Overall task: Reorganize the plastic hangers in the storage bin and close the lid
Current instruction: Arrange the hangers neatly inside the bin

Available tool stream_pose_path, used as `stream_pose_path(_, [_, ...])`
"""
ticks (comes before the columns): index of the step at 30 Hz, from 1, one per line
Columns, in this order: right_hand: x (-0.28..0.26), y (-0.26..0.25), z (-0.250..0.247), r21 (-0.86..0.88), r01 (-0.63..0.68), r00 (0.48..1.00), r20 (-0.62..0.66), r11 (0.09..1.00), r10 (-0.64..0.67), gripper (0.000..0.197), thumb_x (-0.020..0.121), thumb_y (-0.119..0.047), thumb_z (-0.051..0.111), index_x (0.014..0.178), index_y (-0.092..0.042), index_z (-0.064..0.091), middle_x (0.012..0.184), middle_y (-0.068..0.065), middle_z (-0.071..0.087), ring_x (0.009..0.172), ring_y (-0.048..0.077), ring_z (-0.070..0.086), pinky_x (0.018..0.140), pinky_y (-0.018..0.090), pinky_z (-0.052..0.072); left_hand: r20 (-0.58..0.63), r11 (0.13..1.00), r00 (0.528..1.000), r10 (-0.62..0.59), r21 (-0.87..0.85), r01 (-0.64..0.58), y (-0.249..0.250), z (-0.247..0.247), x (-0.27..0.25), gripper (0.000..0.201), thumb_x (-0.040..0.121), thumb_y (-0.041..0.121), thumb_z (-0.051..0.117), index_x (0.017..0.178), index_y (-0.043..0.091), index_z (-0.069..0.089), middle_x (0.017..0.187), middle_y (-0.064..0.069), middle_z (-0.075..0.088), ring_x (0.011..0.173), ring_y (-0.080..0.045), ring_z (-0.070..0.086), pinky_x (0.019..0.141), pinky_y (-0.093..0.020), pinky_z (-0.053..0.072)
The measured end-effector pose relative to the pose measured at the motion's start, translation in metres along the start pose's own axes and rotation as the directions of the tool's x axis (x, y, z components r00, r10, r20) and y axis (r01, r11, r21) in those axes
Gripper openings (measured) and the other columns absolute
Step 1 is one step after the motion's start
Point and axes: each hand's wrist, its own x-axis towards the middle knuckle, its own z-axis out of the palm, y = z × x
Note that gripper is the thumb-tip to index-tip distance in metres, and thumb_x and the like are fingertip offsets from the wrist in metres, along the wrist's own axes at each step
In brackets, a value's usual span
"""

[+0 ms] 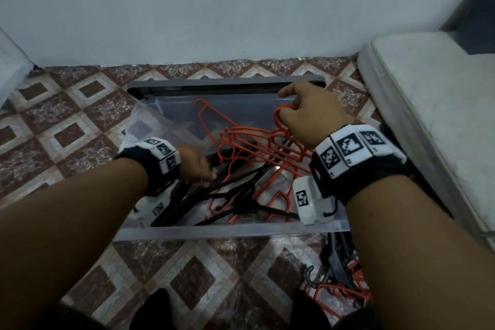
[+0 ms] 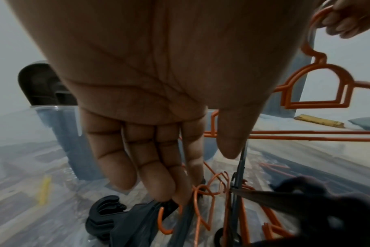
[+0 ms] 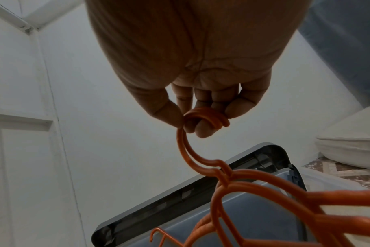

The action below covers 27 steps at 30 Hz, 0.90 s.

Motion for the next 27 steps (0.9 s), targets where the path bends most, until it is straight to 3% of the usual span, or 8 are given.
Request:
stream_pose_path(3, [0.003,0.004,0.000,-0.018,-0.004,1.000,-0.014,1.000,0.004,0.032,0.087,-0.027,0.056,0.118,-0.031,0.059,0.077,-0.009,0.063,0.061,0.007,0.060,0.049,0.019,0.041,-0.082,0.993,0.993,-0.086,0.068,0.092,-0.003,-0.007,0.002,0.031,0.095,0.041,0.055,0.092,0.015,0.072,0.093,-0.003,0.073,0.076,-0.016,0.062,0.073,-0.020,0.048])
stream_pose_path(8, [0.006,0.008,0.001,-0.040,-0.012,1.000,-0.022,0.999,0.011,0.034,0.087,-0.025,0.054,0.120,-0.029,0.059,0.081,-0.009,0.063,0.064,0.005,0.058,0.052,0.019,0.039,-0.145,0.986,0.977,-0.155,0.046,0.163,-0.029,-0.029,0.023,0.027,0.087,0.043,0.066,0.088,0.017,0.076,0.081,0.001,0.073,0.076,-0.019,0.069,0.077,-0.029,0.055])
stream_pose_path(11, [0.007,0.013,0.001,-0.067,-0.019,0.999,-0.034,0.998,0.016,0.033,0.086,-0.025,0.053,0.118,-0.030,0.058,0.069,-0.010,0.061,0.060,0.004,0.057,0.049,0.019,0.037,-0.291,0.963,0.935,-0.205,0.113,0.246,-0.040,-0.045,0.049,0.039,0.085,0.048,0.065,0.104,0.016,0.073,0.104,-0.007,0.072,0.091,-0.025,0.065,0.080,-0.032,0.051])
stream_pose_path(14, [0.009,0.018,0.001,-0.066,-0.044,0.999,-0.035,0.997,0.042,0.031,0.085,-0.026,0.053,0.115,-0.033,0.058,0.068,-0.010,0.063,0.059,0.005,0.059,0.046,0.019,0.037,-0.397,0.958,0.877,-0.270,-0.023,0.285,-0.046,-0.054,0.073,0.059,0.085,0.056,0.063,0.124,0.012,0.062,0.124,-0.013,0.063,0.107,-0.031,0.060,0.090,-0.038,0.048])
stream_pose_path(16, [0.010,0.022,0.001,-0.067,-0.051,0.998,-0.037,0.996,0.048,0.031,0.084,-0.026,0.054,0.114,-0.033,0.058,0.070,-0.011,0.063,0.060,0.005,0.058,0.046,0.019,0.036,-0.389,0.941,0.871,-0.300,-0.269,0.205,-0.048,-0.054,0.090,0.054,0.083,0.056,0.065,0.114,0.012,0.066,0.108,-0.012,0.069,0.094,-0.031,0.066,0.087,-0.044,0.054])
stream_pose_path(19, [0.012,0.025,0.004,-0.080,-0.058,0.997,-0.062,0.995,0.053,0.029,0.083,-0.027,0.055,0.111,-0.034,0.059,0.070,-0.011,0.063,0.059,0.005,0.058,0.046,0.019,0.037,-0.361,0.787,0.870,-0.336,-0.615,0.049,-0.048,-0.045,0.110,0.039,0.082,0.050,0.069,0.098,0.014,0.066,0.097,-0.014,0.071,0.085,-0.034,0.071,0.081,-0.054,0.057])
stream_pose_path(23, [0.014,0.025,0.001,-0.084,-0.087,0.991,-0.109,0.993,0.077,0.027,0.080,-0.029,0.052,0.105,-0.035,0.060,0.074,-0.012,0.062,0.065,0.007,0.058,0.051,0.021,0.039,-0.434,0.841,0.868,-0.239,-0.540,-0.038,-0.041,-0.033,0.110,0.026,0.089,0.044,0.063,0.078,0.021,0.068,0.092,-0.012,0.075,0.079,-0.028,0.072,0.075,-0.041,0.059])
stream_pose_path(27, [0.012,0.023,-0.011,-0.055,-0.112,0.975,-0.198,0.992,0.099,0.023,0.079,-0.033,0.050,0.097,-0.033,0.064,0.092,-0.007,0.067,0.083,0.017,0.062,0.074,0.031,0.051,-0.470,0.934,0.881,-0.060,-0.339,-0.117,-0.020,-0.036,0.081,0.035,0.092,0.050,0.056,0.077,0.022,0.072,0.071,0.007,0.074,0.069,-0.013,0.071,0.078,-0.034,0.058])
